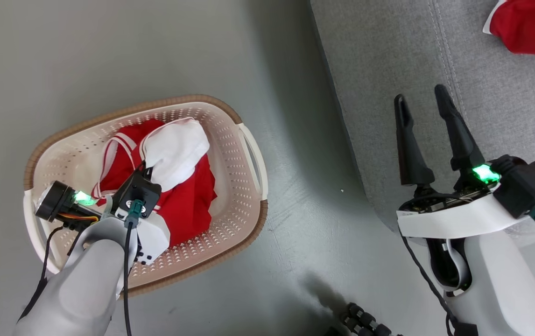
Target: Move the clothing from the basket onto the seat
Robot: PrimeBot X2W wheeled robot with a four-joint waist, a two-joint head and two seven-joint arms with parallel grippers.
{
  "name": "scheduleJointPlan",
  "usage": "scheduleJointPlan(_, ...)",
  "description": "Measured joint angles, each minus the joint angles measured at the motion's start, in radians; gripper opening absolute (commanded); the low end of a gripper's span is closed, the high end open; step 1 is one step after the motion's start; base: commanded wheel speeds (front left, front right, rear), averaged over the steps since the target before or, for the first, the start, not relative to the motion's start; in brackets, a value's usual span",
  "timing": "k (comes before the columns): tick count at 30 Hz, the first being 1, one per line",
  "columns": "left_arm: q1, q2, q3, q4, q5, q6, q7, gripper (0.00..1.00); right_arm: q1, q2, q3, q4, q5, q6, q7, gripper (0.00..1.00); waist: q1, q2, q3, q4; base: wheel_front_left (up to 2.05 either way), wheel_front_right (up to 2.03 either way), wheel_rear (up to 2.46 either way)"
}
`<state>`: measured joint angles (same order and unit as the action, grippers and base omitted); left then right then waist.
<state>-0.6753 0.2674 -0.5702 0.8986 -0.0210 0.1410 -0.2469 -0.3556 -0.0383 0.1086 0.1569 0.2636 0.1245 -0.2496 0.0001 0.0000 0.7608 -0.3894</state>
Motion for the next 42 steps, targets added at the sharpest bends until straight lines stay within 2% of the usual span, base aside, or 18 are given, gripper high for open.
scheduleJointPlan(13,0.039,-0.005,0.008,-0.131,-0.010,0.011,0.000,0.00,0.000,-0.001,-0.003,0.036,-0.055,0.000,-0.003,1.00,0.0000,0.0000,-0.066,0.059,0.00,0.00,0.00)
scheduleJointPlan(29,0.111,0.001,0.034,-0.421,-0.021,0.071,-0.001,0.00,-0.020,-0.005,-0.004,0.073,-0.142,0.000,-0.004,1.00,0.0000,0.0000,-0.182,0.146,0.00,0.00,0.00)
scheduleJointPlan(42,0.163,0.021,0.050,-0.588,-0.028,0.089,-0.001,0.00,-0.019,-0.009,0.006,0.104,-0.168,0.000,-0.005,1.00,0.0000,0.0000,-0.288,0.204,0.00,0.00,0.00)
